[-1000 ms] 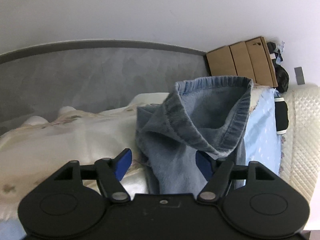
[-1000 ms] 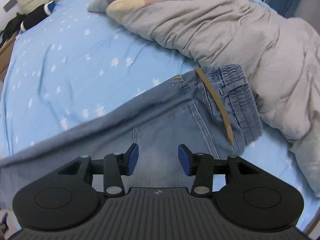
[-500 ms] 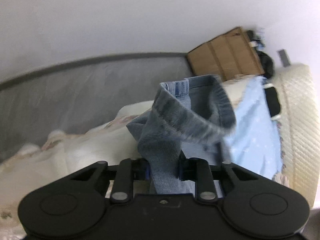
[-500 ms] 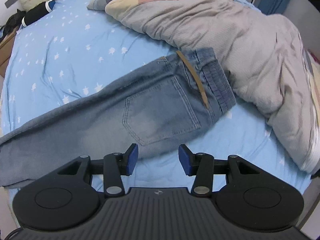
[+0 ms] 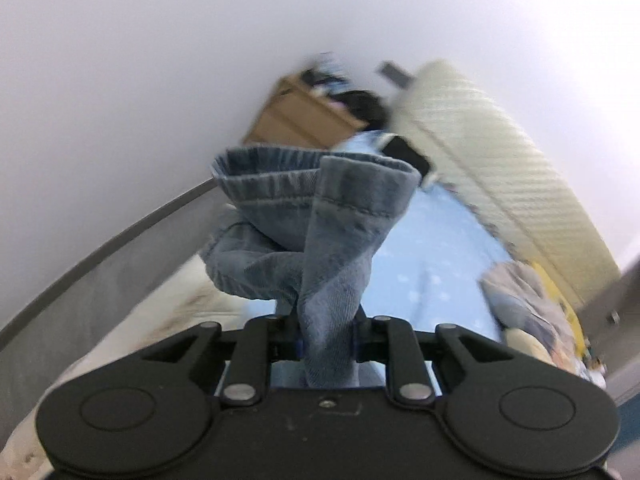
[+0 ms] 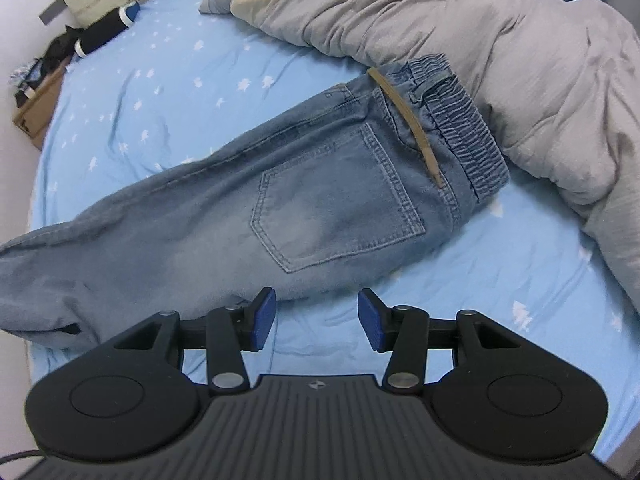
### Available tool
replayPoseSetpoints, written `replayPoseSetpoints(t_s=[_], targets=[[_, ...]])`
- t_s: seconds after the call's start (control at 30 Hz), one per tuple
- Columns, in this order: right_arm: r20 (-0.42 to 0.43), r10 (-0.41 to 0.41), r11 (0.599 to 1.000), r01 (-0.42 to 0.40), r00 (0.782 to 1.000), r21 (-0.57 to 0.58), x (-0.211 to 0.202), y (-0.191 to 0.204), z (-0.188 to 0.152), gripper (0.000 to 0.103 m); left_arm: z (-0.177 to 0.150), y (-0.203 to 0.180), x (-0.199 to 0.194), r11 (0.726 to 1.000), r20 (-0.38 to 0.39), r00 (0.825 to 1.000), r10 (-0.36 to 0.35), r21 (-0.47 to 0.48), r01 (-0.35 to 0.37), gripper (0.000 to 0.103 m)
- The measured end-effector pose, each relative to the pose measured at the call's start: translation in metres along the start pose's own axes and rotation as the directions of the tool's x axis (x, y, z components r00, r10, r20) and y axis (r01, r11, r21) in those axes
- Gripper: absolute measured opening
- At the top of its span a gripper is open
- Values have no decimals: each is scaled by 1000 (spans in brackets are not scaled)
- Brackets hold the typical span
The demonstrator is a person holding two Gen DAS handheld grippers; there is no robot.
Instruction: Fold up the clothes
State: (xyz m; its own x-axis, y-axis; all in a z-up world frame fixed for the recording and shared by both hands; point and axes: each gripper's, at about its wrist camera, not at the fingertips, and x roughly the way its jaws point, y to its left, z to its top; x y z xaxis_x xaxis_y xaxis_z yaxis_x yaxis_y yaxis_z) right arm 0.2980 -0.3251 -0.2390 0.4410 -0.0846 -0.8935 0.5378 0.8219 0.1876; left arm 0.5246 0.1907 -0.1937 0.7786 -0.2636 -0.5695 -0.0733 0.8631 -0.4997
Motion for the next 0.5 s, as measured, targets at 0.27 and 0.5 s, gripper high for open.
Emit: replayPoseSetpoints(t_s=[0.27, 0.5], targets=[[-5, 81, 993, -81, 997, 89, 20, -26, 8, 49, -52, -118, 4, 971, -95, 989, -115, 199, 132, 17], [-10, 109, 992, -108, 994, 68, 22, -38, 14, 49, -118, -173, 61, 944, -236, 963, -133, 265, 196, 17]])
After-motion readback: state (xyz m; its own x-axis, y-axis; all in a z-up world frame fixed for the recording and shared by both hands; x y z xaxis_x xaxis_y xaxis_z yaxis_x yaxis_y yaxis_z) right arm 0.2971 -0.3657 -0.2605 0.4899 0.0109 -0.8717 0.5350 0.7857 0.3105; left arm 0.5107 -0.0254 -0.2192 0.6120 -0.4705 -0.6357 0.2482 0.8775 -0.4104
